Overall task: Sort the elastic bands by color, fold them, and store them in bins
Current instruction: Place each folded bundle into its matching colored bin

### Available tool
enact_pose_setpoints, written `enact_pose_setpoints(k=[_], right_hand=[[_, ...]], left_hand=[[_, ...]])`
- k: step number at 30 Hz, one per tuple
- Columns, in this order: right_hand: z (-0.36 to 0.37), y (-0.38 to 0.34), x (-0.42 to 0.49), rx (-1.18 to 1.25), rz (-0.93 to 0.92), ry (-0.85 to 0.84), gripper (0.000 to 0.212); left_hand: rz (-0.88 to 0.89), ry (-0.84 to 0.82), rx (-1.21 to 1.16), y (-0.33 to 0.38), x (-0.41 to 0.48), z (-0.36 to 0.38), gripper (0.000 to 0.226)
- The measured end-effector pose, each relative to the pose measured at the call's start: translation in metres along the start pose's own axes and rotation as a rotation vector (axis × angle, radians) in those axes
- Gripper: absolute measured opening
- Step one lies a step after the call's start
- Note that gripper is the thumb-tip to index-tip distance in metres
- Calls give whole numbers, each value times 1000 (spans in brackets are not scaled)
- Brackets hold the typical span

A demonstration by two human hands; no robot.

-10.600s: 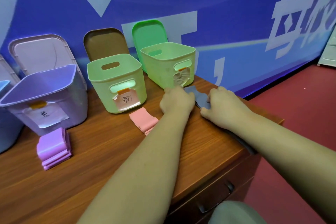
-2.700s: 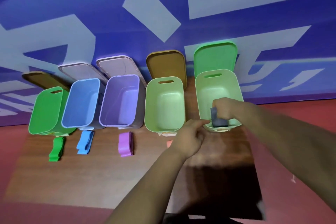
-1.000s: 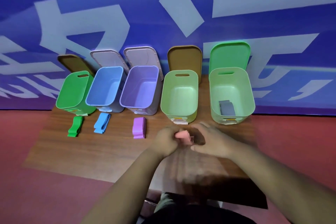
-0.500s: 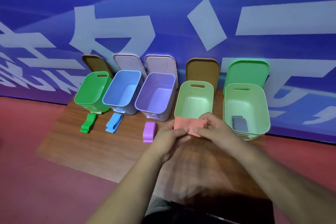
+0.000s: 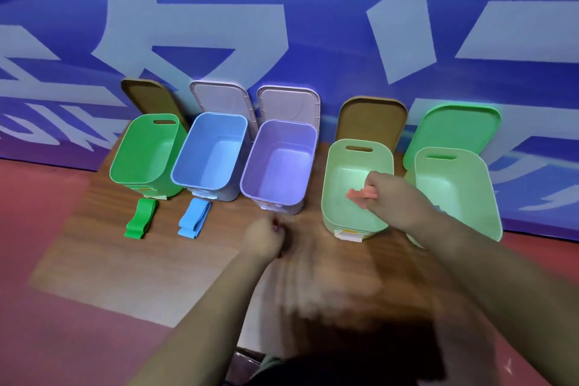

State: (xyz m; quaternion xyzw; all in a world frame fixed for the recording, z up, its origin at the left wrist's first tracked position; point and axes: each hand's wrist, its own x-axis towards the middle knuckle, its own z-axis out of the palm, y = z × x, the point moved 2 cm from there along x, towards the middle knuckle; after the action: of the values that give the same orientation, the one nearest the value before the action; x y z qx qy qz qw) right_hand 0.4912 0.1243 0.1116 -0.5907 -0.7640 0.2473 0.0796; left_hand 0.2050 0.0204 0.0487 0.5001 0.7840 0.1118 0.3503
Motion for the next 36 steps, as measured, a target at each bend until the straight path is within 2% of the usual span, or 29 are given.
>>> enact_pose_setpoints(k=[3, 6, 11, 16, 18, 19, 22, 26, 29, 32, 36], right_hand=[[21, 4, 23, -169, 34, -185, 16], [39, -2, 34, -285, 34, -323, 3], [63, -4, 43, -322, 23, -465, 10], [75, -7, 51, -403, -26, -553, 6], [79, -6, 56, -424, -2, -578, 3], [81, -6, 59, -423, 23, -592, 7], [86, -6, 66, -386, 96, -572, 16], [93, -7, 74, -409, 174, -512, 1], [97, -7, 77, -436, 224, -461, 19], [93, -10, 71, -402, 262, -389, 39], [80, -18, 54, -260, 256, -232, 36]], left_hand=[[73, -16, 165, -23, 25, -9, 22], [109, -81, 268, -41, 52, -8, 44], [78, -115, 254, -56, 80, 1, 37], [58, -150, 319, -89, 98, 21, 56], [65, -172, 322, -94, 101, 22, 54], [75, -182, 322, -90, 99, 17, 50], [103, -198, 317, -82, 98, 12, 50], [117, -195, 257, -77, 93, 9, 45], [76, -227, 139, -75, 85, 3, 25], [34, -246, 37, -71, 74, -4, 21], [21, -256, -50, -59, 62, -15, 17]])
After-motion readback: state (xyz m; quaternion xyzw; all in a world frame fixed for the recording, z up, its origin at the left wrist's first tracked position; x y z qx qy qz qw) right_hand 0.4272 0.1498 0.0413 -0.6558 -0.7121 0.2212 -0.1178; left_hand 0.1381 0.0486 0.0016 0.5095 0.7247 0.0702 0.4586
